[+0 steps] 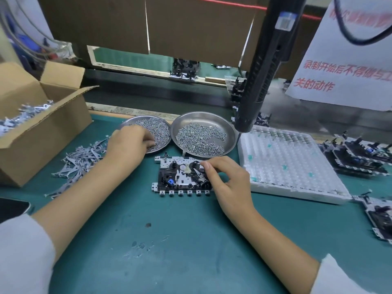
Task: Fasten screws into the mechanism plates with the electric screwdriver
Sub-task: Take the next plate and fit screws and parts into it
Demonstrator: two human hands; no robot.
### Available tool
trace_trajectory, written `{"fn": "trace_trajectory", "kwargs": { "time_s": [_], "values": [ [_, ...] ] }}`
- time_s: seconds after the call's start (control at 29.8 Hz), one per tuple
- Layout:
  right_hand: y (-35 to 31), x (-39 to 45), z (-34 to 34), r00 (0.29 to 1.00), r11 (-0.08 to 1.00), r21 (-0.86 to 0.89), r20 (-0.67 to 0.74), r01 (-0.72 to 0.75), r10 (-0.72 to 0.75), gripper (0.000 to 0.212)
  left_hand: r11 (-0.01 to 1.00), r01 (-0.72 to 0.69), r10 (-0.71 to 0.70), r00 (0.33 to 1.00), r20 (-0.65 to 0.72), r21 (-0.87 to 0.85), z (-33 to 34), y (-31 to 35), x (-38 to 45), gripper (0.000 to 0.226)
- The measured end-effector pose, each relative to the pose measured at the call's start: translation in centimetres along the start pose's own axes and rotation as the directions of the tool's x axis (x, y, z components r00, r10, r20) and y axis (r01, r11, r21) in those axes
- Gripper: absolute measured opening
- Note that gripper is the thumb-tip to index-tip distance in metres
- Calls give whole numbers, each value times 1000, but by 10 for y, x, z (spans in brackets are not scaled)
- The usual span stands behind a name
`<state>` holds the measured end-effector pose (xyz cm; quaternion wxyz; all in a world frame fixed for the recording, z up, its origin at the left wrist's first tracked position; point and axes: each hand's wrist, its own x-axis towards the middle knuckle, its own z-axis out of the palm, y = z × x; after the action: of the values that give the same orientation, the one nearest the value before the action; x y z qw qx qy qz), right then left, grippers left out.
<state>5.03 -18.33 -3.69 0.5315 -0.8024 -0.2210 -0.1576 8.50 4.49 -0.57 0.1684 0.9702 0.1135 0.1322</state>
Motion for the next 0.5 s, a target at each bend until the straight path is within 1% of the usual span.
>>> {"fn": "trace_trajectory", "kwargs": {
  "time_s": [0.07,0.13,0.34,0.44,0.5],
  "values": [
    [0,1,0,1000,1000,1,-2,20,-20,14,1000,-26,26,996,-91,3,-1,0,-5,13],
    [0,1,-1,999,999,2,2,36,-36,13,998,-51,45,988,-149,-39,-3,0,-9,12],
    [2,1,-1,998,998,3,1,59,-59,16,970,-72,23,978,-210,-233,-2,-4,-17,13],
    [2,2,1,994,994,-36,-1,107,-107,14,940,-101,18,968,-249,-325,0,-1,-17,13],
    [0,6,1,990,987,-76,22,143,-142,12,934,-118,30,967,-254,-337,2,1,-18,14]
  ]
}}
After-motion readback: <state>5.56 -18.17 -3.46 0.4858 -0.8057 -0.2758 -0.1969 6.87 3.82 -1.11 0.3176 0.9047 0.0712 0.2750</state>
